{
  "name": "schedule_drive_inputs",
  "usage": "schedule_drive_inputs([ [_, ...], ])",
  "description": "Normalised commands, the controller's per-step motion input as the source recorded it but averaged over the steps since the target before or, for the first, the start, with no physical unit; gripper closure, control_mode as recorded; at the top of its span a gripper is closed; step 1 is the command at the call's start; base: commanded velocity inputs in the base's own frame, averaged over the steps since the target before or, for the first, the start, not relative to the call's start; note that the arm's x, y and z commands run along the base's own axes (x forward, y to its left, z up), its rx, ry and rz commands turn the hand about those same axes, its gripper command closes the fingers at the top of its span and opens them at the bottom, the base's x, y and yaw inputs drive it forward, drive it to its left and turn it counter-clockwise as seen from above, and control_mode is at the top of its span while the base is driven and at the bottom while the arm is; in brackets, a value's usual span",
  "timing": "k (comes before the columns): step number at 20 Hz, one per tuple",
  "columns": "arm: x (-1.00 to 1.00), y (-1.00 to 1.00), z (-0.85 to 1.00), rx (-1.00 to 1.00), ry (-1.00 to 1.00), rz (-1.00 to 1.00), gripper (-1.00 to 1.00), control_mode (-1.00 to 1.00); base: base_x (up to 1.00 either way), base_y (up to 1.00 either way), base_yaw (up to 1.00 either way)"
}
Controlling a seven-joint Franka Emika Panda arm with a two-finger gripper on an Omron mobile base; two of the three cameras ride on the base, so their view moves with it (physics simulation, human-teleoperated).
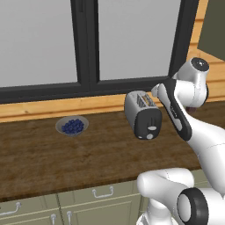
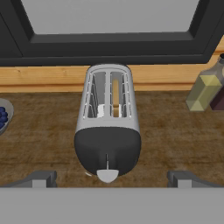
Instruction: Start the toaster. Once the lever pops up, take the bread to the plate on the dining counter.
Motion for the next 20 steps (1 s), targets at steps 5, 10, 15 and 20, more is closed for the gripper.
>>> schedule_drive_inputs([
  [5,0.0,0.0,0.0,0.0,0.0,0.0,-1.0,-1.0,0.0,0.0,0.0],
  [10,0.0,0.0,0.0,0.0,0.0,0.0,-1.0,-1.0,0.0,0.0,0.0],
  [15,0.0,0.0,0.0,0.0,0.0,0.0,-1.0,-1.0,0.0,0.0,0.0],
  [20,0.0,0.0,0.0,0.0,0.0,0.0,-1.0,-1.0,0.0,0.0,0.0],
])
